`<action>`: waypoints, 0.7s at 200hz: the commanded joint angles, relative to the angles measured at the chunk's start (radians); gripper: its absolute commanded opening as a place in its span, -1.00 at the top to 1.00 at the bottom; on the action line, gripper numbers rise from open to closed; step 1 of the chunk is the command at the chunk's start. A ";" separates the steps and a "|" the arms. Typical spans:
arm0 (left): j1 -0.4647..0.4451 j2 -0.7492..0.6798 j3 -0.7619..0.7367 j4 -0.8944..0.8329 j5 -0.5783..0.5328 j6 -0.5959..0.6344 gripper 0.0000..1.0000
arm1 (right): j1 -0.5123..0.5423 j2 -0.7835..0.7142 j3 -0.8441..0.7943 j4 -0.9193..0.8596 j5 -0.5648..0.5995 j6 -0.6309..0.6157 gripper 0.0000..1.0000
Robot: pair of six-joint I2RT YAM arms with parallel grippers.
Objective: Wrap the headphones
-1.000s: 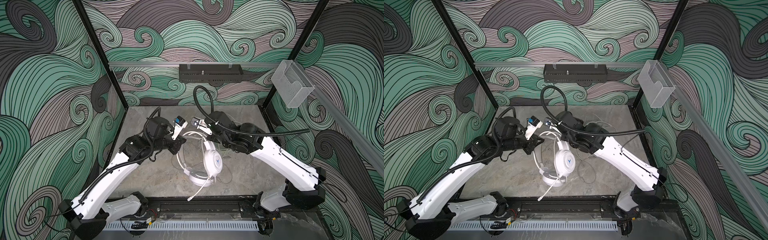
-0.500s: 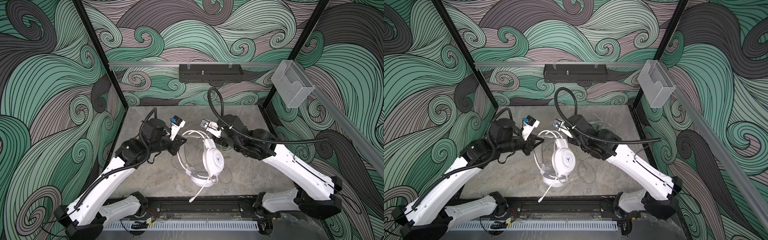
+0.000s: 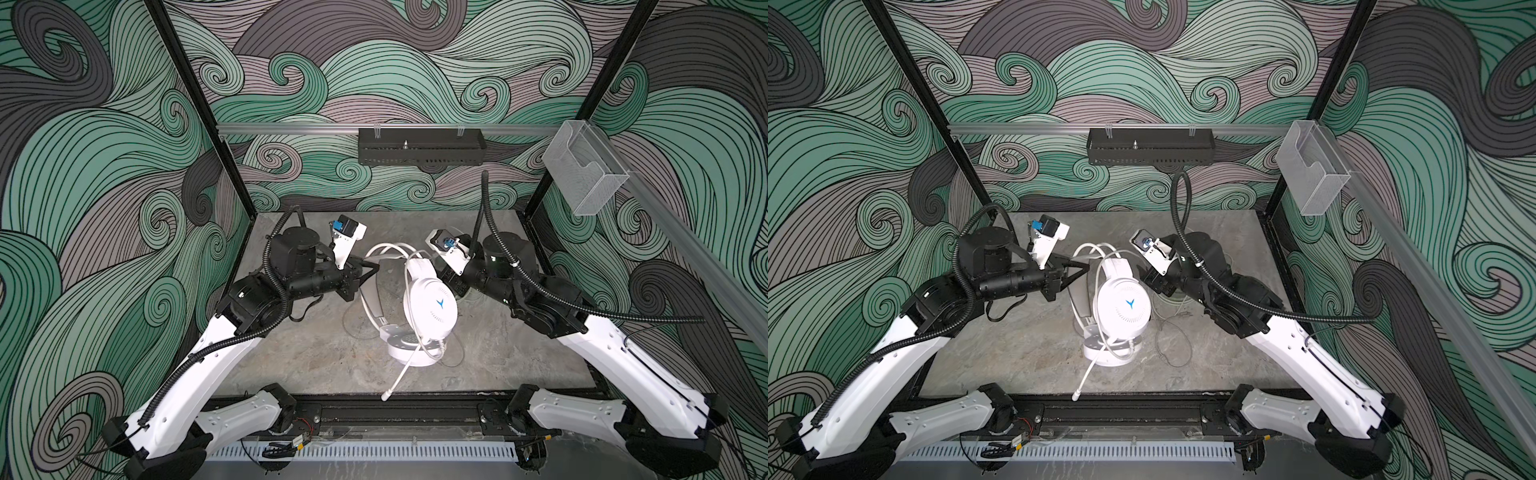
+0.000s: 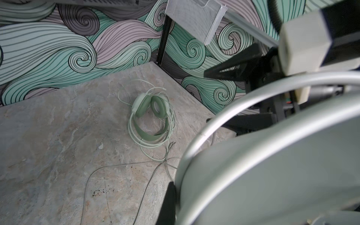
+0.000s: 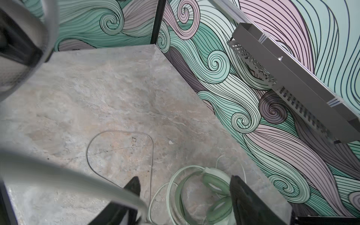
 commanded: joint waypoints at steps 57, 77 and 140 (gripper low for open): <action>-0.006 0.056 0.241 0.042 -0.059 -0.169 1.00 | -0.089 -0.022 -0.155 0.297 -0.310 0.262 -0.44; -0.006 0.069 0.272 0.050 -0.087 -0.218 1.00 | -0.104 -0.015 -0.197 0.360 -0.345 0.319 -0.40; -0.006 0.093 0.331 0.040 -0.169 -0.262 1.00 | -0.141 0.042 -0.279 0.515 -0.448 0.444 -0.08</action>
